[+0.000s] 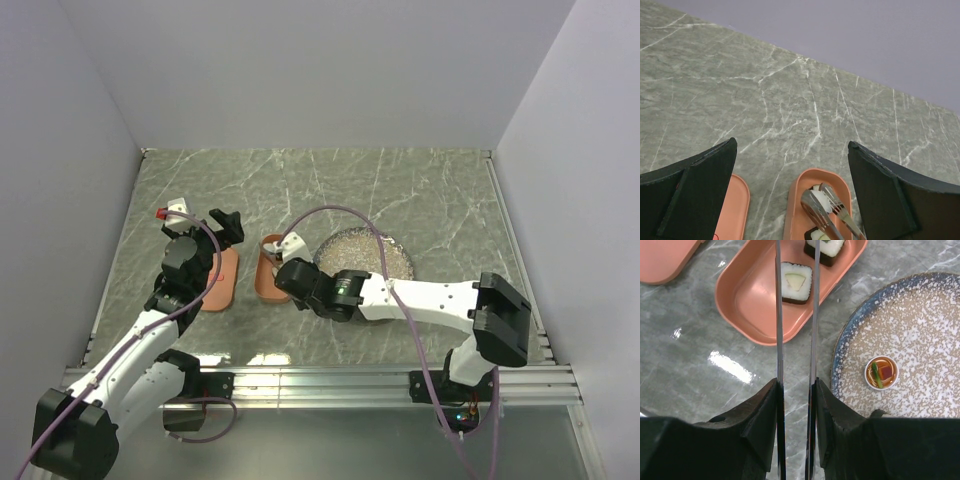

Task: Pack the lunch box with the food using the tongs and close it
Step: Place the food into the lunch box

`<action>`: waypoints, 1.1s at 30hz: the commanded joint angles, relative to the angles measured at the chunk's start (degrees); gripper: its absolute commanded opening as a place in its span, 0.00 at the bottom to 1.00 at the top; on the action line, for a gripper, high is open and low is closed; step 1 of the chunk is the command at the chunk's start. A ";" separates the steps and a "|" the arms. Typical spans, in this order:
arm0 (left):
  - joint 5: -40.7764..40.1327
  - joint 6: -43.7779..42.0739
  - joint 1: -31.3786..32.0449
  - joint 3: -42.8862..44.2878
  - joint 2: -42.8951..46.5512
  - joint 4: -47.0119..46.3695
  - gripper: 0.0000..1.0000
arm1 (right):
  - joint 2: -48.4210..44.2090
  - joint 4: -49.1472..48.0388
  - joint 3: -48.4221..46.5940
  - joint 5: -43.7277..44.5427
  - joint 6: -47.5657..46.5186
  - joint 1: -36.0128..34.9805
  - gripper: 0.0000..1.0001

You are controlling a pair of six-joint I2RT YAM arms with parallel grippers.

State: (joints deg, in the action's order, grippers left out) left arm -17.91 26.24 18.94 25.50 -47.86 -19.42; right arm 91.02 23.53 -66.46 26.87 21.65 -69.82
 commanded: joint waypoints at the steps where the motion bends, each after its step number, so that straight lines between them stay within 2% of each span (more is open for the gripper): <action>1: -0.11 0.30 -0.22 1.66 -0.13 -2.90 0.99 | 0.56 -2.61 -3.24 0.90 -0.91 0.56 0.39; 5: -0.11 0.30 -0.22 1.57 -0.04 -2.90 0.99 | 0.82 -2.96 -3.33 0.55 -1.26 0.91 0.52; 8: -0.11 0.22 -0.22 1.57 -0.13 -2.99 0.99 | 1.00 -3.31 -3.33 0.37 -1.61 0.92 0.59; 17: 0.07 0.30 -0.22 1.66 -0.48 -3.17 0.99 | -2.07 -2.87 -2.45 2.83 -1.08 0.92 0.60; 25: 0.25 0.30 -0.22 1.84 -0.92 -3.34 0.99 | -10.24 -1.30 1.32 6.79 0.23 0.30 0.60; 33: 0.25 0.22 -0.22 1.66 -0.40 -3.26 1.00 | -17.45 2.92 8.26 9.86 6.38 0.04 0.59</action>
State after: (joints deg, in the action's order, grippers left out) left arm -17.89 26.22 18.94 25.50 -48.60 -20.25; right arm 76.73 24.21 -60.53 33.50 24.43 -69.32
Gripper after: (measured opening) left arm 0.995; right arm 0.599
